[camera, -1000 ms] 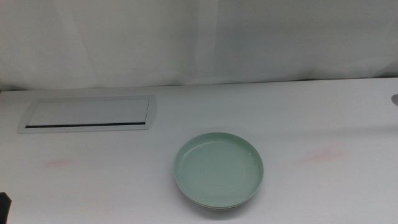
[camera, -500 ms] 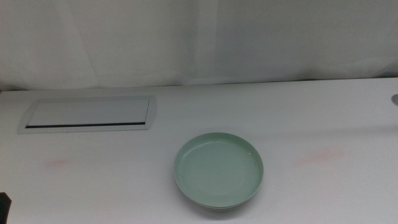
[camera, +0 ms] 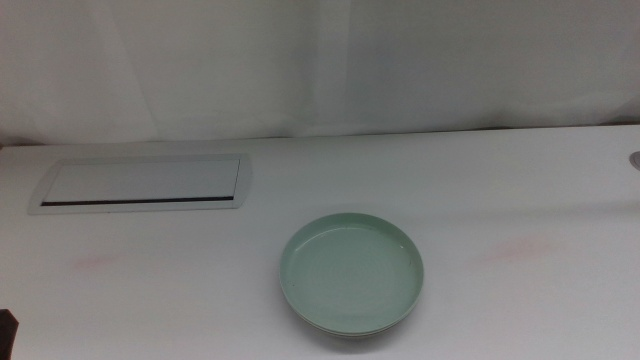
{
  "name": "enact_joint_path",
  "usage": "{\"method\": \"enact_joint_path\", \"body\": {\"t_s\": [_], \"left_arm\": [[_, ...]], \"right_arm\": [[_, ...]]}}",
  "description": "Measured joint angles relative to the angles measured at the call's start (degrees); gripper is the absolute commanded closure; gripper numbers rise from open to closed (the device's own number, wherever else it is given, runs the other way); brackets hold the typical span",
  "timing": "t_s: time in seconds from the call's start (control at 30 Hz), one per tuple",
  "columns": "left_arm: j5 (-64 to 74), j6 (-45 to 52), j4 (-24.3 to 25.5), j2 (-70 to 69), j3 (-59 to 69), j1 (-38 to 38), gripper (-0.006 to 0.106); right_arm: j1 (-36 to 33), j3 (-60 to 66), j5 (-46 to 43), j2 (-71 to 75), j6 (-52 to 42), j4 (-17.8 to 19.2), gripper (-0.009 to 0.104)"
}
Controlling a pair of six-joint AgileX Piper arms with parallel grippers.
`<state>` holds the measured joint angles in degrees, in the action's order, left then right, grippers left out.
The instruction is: Stack the three bowls on top of each other.
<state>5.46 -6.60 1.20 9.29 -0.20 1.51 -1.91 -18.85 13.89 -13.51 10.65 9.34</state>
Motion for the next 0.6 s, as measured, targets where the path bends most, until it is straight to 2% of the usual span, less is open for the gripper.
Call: {"method": "enact_joint_path", "body": {"t_s": [0.17,0.37,0.6], "left_arm": [[0.00,0.00,0.00,0.00,0.00,0.00,0.103],[0.00,0.00,0.00,0.00,0.00,0.00,0.103],[0.00,0.00,0.00,0.00,0.00,0.00,0.103]], "right_arm": [[0.00,8.18,-5.45,5.68,0.00,0.57,0.098],[0.00,13.53,-6.05,12.58,0.00,0.57,0.098],[0.00,17.47,-6.36,13.22,-0.11,0.57,0.098]]}}
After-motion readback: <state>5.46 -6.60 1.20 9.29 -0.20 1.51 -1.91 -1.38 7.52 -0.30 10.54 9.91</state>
